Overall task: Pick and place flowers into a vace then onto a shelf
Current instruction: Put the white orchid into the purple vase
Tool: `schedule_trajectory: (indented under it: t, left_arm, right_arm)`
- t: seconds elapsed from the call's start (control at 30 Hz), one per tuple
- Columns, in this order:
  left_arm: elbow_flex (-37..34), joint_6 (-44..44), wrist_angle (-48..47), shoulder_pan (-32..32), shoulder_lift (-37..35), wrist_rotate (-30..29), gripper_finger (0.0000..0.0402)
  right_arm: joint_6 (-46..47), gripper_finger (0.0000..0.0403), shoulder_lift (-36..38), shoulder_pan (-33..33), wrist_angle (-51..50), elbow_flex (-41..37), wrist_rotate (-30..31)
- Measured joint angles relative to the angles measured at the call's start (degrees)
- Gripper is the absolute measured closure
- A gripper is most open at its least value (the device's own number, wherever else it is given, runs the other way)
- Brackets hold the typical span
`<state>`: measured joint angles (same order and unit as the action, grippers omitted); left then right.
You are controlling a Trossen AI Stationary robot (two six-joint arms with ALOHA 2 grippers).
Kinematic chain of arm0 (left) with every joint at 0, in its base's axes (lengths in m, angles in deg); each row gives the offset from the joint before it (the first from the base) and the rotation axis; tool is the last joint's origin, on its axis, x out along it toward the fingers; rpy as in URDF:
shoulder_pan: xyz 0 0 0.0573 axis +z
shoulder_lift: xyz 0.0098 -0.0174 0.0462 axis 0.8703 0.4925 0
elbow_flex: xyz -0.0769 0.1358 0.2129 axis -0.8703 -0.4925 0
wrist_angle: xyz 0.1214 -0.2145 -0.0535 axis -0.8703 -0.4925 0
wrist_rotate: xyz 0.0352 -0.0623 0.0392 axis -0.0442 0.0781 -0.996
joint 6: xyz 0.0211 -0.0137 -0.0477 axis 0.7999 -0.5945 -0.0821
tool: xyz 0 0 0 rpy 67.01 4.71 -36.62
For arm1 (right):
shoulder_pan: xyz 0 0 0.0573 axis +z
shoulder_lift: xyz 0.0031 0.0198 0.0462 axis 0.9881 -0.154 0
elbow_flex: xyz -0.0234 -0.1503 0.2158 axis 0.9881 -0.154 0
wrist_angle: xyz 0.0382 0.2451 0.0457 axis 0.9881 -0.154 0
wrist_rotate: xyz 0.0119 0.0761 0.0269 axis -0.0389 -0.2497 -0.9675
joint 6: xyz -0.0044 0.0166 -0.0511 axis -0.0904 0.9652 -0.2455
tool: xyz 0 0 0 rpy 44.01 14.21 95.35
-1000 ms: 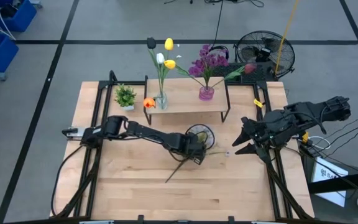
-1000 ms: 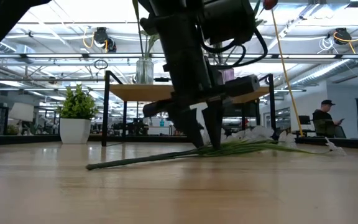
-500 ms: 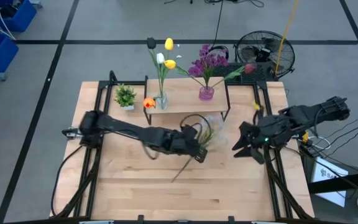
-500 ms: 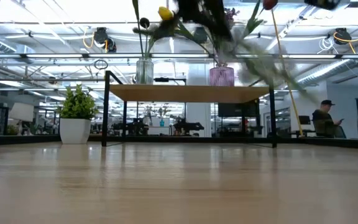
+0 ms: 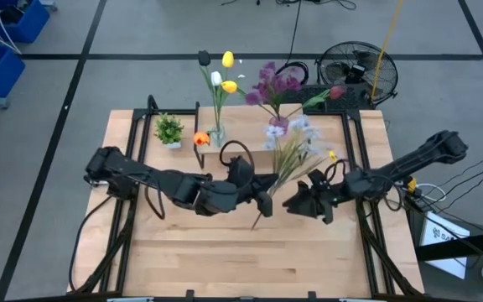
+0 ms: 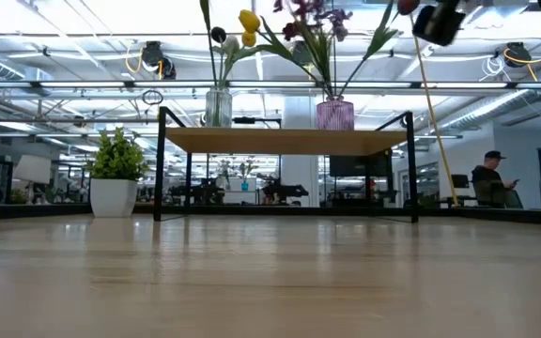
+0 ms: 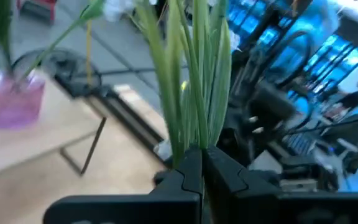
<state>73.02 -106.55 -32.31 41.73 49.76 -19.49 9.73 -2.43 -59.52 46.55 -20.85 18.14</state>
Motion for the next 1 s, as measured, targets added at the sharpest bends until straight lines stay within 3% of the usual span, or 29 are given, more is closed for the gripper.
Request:
schedule_trajectory:
  t: [0.13,0.33,0.6,0.87,1.0]
  left_arm:
    - [0.0,3.7,2.7,0.5,0.4,-1.8,0.0398]
    - [0.0,4.1,2.7,0.9,0.4,-1.8,0.0398]
    - [0.0,6.7,6.4,0.8,0.4,3.8,0.0398]
    - [0.0,6.0,7.1,2.4,0.4,11.5,0.0398]
    - [0.0,5.7,6.9,2.7,0.4,11.8,0.0398]
  right_arm:
    - [-6.6,0.0243,-3.0,0.0,9.0,-0.1,2.4]
    - [-13.4,0.0243,-3.8,-0.4,10.3,0.6,13.3]
    - [-16.7,0.0243,-3.8,-1.0,10.2,0.6,13.6]
    - [-23.2,0.0243,-3.7,-1.0,17.3,0.7,11.9]
    - [-23.9,0.0245,-3.7,-1.0,18.4,0.7,11.9]
